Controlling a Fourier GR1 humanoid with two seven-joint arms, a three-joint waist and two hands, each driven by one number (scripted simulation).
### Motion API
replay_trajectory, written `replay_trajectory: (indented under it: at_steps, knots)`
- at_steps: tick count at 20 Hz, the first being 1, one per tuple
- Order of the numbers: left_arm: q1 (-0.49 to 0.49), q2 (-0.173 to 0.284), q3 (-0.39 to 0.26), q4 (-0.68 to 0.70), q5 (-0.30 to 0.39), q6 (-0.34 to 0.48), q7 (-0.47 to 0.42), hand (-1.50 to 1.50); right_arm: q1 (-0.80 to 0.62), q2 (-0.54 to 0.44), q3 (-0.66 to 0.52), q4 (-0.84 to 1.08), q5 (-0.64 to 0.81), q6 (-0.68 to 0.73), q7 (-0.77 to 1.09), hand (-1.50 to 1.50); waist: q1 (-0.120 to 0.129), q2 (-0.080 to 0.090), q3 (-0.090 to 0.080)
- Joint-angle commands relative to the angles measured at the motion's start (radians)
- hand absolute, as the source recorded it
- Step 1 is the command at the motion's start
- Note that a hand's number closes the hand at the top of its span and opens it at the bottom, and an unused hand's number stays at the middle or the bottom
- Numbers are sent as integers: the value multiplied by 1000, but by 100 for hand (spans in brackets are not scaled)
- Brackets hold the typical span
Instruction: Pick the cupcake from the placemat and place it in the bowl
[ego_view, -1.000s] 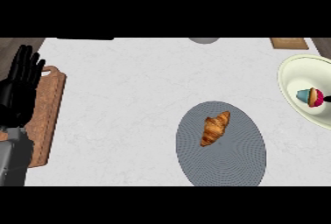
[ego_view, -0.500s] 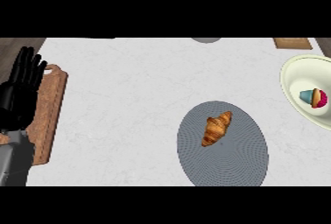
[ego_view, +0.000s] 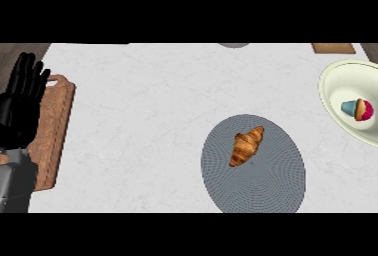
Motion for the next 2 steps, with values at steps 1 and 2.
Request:
replay_trajectory:
  at_steps: [1, 2]
  knots:
    - [-10, 12, 9, 12, 4, -8, -3, 0, 53, -31, -14, 5, -14, 71, -24, -150, -4, 3, 2]
    - [-15, 12, 5, 7, 5, -9, 7, 0, 44, -45, -20, 3, -19, 79, -9, -150, 1, 5, 4]
